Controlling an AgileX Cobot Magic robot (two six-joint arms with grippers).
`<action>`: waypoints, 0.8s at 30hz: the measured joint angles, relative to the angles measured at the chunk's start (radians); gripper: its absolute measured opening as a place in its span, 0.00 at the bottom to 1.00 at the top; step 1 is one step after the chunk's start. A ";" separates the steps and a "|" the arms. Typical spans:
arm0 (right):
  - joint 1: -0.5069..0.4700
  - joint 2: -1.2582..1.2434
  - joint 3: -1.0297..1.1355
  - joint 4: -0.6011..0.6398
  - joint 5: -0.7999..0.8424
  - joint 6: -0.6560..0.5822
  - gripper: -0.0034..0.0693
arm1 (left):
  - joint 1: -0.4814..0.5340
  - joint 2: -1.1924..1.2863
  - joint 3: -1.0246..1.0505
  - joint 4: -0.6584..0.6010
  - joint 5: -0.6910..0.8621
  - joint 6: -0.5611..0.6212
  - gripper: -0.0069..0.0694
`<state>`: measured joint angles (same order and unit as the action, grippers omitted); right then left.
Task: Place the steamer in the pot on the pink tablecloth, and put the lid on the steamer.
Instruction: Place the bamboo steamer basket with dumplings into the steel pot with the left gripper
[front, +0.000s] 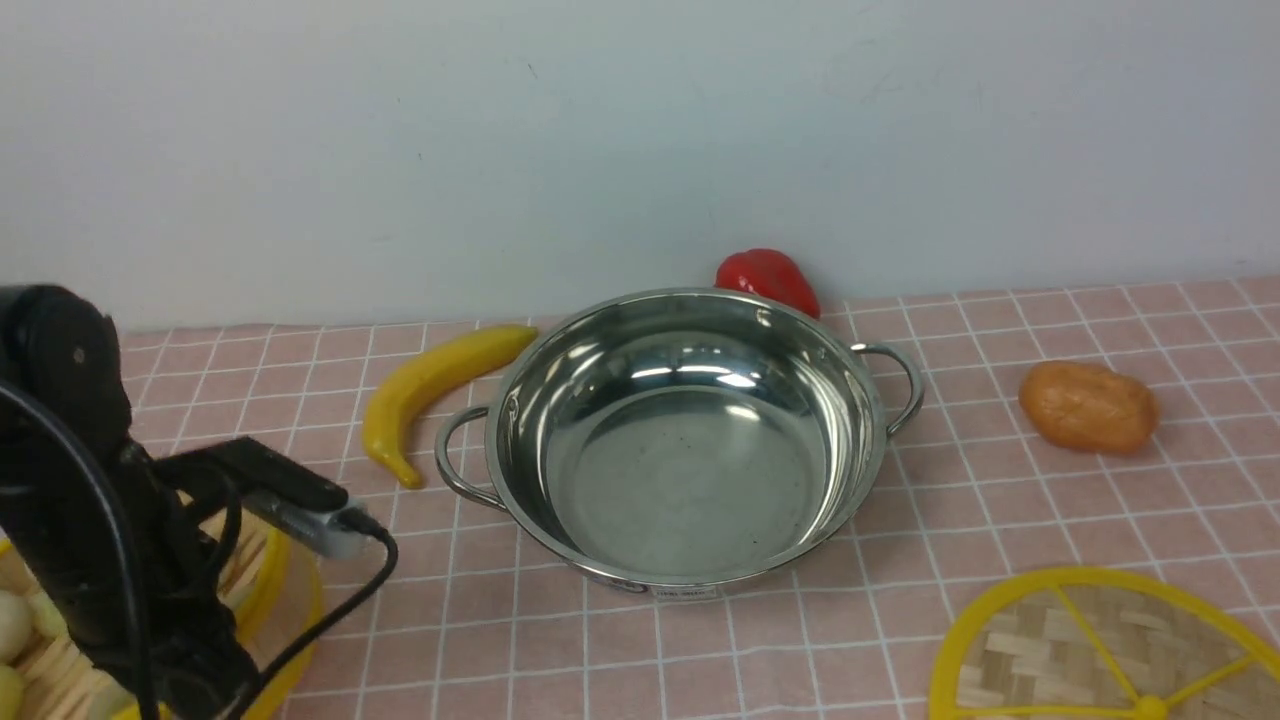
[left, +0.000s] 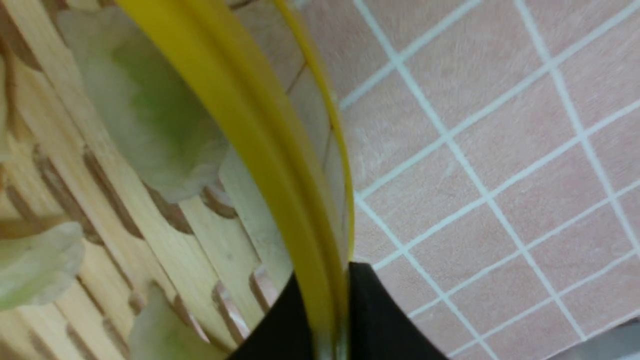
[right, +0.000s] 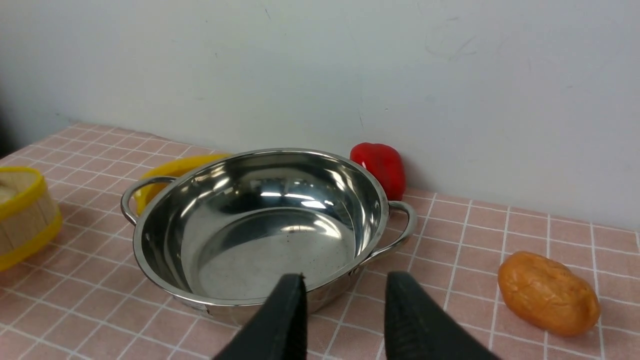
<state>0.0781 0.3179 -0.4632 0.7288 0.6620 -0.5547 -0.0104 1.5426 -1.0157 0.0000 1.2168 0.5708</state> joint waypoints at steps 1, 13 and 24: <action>0.000 0.000 0.000 0.000 0.000 0.000 0.38 | 0.000 -0.010 -0.039 0.000 0.009 0.000 0.14; 0.043 0.000 0.000 -0.001 0.000 0.000 0.38 | -0.305 0.009 -0.436 0.047 0.019 0.008 0.14; 0.059 0.000 0.000 -0.004 0.001 0.000 0.38 | -0.623 0.223 -0.664 0.138 0.020 -0.021 0.14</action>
<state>0.1376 0.3179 -0.4632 0.7252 0.6629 -0.5547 -0.6336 1.7656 -1.6799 0.1380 1.2364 0.5497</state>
